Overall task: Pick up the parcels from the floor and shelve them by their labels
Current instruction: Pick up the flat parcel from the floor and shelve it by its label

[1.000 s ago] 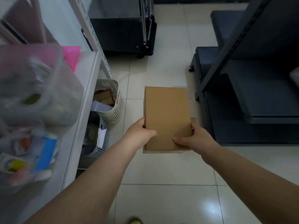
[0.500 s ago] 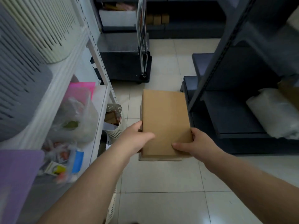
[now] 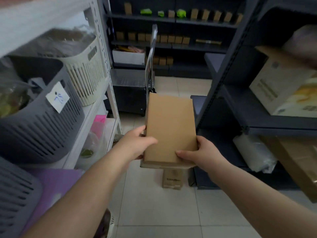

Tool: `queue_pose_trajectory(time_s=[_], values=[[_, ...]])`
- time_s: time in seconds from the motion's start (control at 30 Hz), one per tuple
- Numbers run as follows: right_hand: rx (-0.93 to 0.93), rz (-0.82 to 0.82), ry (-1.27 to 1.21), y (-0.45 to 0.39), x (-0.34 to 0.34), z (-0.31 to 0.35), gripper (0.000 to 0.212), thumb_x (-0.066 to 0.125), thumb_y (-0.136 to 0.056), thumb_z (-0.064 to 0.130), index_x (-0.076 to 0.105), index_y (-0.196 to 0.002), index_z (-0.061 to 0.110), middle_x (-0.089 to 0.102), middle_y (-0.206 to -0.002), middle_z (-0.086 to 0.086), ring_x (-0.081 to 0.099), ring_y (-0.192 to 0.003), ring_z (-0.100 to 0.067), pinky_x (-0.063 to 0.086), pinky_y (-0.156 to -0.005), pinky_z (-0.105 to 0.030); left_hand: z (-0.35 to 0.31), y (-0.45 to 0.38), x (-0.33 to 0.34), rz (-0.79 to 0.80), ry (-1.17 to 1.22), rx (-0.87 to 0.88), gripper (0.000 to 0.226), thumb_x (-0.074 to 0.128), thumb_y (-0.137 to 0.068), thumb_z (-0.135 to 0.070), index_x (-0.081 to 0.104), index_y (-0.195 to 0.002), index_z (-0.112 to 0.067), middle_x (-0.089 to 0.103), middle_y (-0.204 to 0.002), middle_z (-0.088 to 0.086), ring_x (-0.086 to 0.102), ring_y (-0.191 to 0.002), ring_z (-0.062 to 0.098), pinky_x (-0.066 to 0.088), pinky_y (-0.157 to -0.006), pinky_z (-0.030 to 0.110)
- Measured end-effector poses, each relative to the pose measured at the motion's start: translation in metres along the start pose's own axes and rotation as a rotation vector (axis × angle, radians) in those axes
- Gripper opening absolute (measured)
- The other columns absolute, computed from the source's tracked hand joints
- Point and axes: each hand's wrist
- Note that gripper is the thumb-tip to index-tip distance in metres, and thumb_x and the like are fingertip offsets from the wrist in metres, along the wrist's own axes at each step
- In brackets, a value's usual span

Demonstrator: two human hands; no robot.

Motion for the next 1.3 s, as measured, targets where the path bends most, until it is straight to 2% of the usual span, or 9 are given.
queue_pose_trajectory(time_s=[0.1, 0.3, 0.53, 0.77, 0.87, 0.97, 1.07, 1.17, 1.3], values=[[-0.025, -0.016, -0.022, 0.012, -0.006, 0.019, 0.066, 0.079, -0.067, 0.025, 0.048, -0.124, 0.015, 0.055, -0.105, 0.003, 0.053, -0.094, -0.015, 0.045, -0.083, -0.028, -0.018, 0.014, -0.007, -0.01, -0.009, 0.047, 0.052, 0.057, -0.084, -0.01, 0.044, -0.133, -0.022, 0.06, -0.118, 0.011, 0.059, -0.105, 0.028, 0.05, -0.093, 0.045], [-0.093, -0.064, -0.041, 0.036, -0.019, 0.05, 0.064, 0.08, -0.067, 0.025, 0.05, -0.123, 0.013, 0.06, -0.11, 0.0, 0.056, -0.096, -0.017, 0.048, -0.084, -0.031, -0.042, 0.04, -0.02, -0.039, 0.036, 0.115, 0.051, 0.057, -0.085, -0.013, 0.045, -0.133, -0.025, 0.06, -0.102, -0.004, 0.058, -0.103, 0.021, 0.05, -0.092, 0.045], [-0.188, -0.112, -0.063, 0.055, -0.039, 0.073, 0.059, 0.078, -0.068, 0.022, 0.05, -0.12, 0.015, 0.056, -0.101, 0.005, 0.054, -0.089, -0.013, 0.047, -0.081, -0.028, -0.07, 0.063, -0.018, -0.03, 0.135, 0.184, 0.055, 0.056, -0.085, -0.011, 0.04, -0.137, -0.023, 0.058, -0.095, -0.005, 0.059, -0.087, 0.013, 0.053, -0.077, 0.035], [-0.3, -0.185, -0.111, 0.068, -0.049, 0.081, 0.059, 0.078, -0.068, 0.023, 0.049, -0.119, 0.017, 0.052, -0.089, 0.017, 0.053, -0.085, -0.006, 0.046, -0.078, -0.026, -0.084, 0.081, -0.015, -0.09, 0.081, 0.31, 0.059, 0.059, -0.082, -0.017, 0.041, -0.137, -0.027, 0.059, -0.124, 0.002, 0.058, -0.108, 0.021, 0.048, -0.096, 0.044], [-0.331, -0.225, -0.158, 0.075, -0.051, 0.078, 0.065, 0.078, -0.068, 0.024, 0.047, -0.124, 0.018, 0.055, -0.102, 0.012, 0.054, -0.094, -0.009, 0.046, -0.084, -0.027, -0.089, 0.091, -0.011, -0.109, 0.073, 0.392, 0.056, 0.058, -0.083, -0.016, 0.043, -0.136, -0.027, 0.058, -0.124, 0.0, 0.056, -0.11, 0.019, 0.047, -0.095, 0.038], [-0.363, -0.274, -0.199, 0.081, -0.056, 0.076, 0.074, 0.079, -0.068, 0.023, 0.043, -0.133, 0.02, 0.056, -0.121, 0.005, 0.053, -0.109, -0.014, 0.047, -0.092, -0.033, -0.092, 0.097, -0.004, -0.119, 0.065, 0.45, 0.059, 0.059, -0.082, -0.018, 0.04, -0.137, -0.029, 0.055, -0.131, -0.002, 0.053, -0.117, 0.018, 0.044, -0.101, 0.042], [-0.43, -0.298, -0.214, 0.087, -0.063, 0.076, 0.075, 0.078, -0.069, 0.021, 0.041, -0.134, 0.023, 0.056, -0.117, 0.01, 0.054, -0.103, -0.009, 0.048, -0.086, -0.026, -0.094, 0.099, 0.001, -0.151, 0.063, 0.498, 0.06, 0.059, -0.082, -0.018, 0.039, -0.137, -0.03, 0.053, -0.133, -0.004, 0.052, -0.119, 0.017, 0.042, -0.103, 0.042], [-0.478, -0.312, -0.259, 0.09, -0.064, 0.075, 0.072, 0.077, -0.07, 0.019, 0.042, -0.132, 0.027, 0.055, -0.108, 0.018, 0.054, -0.097, -0.001, 0.046, -0.077, -0.015, -0.095, 0.099, 0.003, -0.179, 0.075, 0.538, 0.059, 0.059, -0.083, -0.016, 0.038, -0.137, -0.029, 0.053, -0.128, -0.006, 0.053, -0.114, 0.016, 0.044, -0.098, 0.036], [-0.529, -0.35, -0.298, 0.093, -0.065, 0.078, 0.075, 0.077, -0.07, 0.018, 0.04, -0.133, 0.034, 0.056, -0.12, 0.012, 0.053, -0.112, -0.011, 0.05, -0.088, -0.029, -0.102, 0.102, 0.004, -0.21, 0.152, 0.6, 0.053, 0.059, -0.085, -0.014, 0.043, -0.132, -0.029, 0.056, -0.108, -0.017, 0.057, -0.099, 0.004, 0.045, -0.08, 0.022]])
Point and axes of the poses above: each hand's wrist, its own y-axis away from the middle knuckle, its own x-axis out of the palm, z = x × y
